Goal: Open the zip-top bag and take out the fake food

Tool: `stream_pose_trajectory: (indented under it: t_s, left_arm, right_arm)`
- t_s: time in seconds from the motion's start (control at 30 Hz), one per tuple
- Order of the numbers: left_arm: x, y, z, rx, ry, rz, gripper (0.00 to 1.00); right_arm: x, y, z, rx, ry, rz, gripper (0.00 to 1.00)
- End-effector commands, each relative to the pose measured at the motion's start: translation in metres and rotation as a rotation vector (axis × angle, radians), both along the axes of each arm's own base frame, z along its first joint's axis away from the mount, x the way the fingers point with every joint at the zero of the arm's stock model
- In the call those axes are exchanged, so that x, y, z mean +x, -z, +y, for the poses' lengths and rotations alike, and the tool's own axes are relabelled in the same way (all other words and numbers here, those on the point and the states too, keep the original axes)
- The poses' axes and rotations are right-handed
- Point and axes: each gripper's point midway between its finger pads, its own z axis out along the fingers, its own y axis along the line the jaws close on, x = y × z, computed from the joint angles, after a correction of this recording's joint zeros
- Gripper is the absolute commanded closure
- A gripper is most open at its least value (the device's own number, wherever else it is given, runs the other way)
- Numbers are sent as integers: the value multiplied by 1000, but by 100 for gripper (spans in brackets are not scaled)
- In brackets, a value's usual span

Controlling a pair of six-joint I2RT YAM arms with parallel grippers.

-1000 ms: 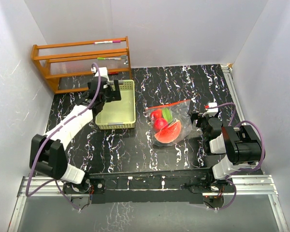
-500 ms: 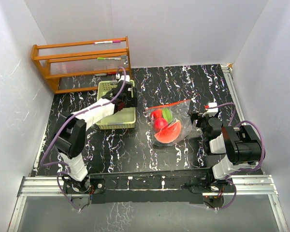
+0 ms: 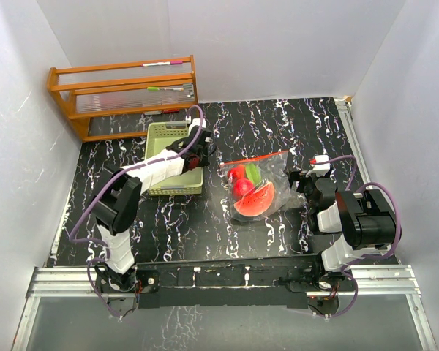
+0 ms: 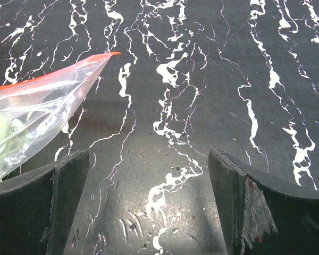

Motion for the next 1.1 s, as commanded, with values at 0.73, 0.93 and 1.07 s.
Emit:
stream_pose_trajectory:
  t_s: [0.73,0.93,1.07]
  left_arm:
    - [-47,-10,78,167,-61,-22,100]
    - [-57,-3,104,191,-72,-18,100]
    - [-59,-6,114,208,-76,-38,100]
  right_arm:
    - [9,-20,1,-7,-9,-75,2]
    - [9,-19,1,-7,-7,-74,2]
    - [9,-20,1,-8,-9,-75,2]
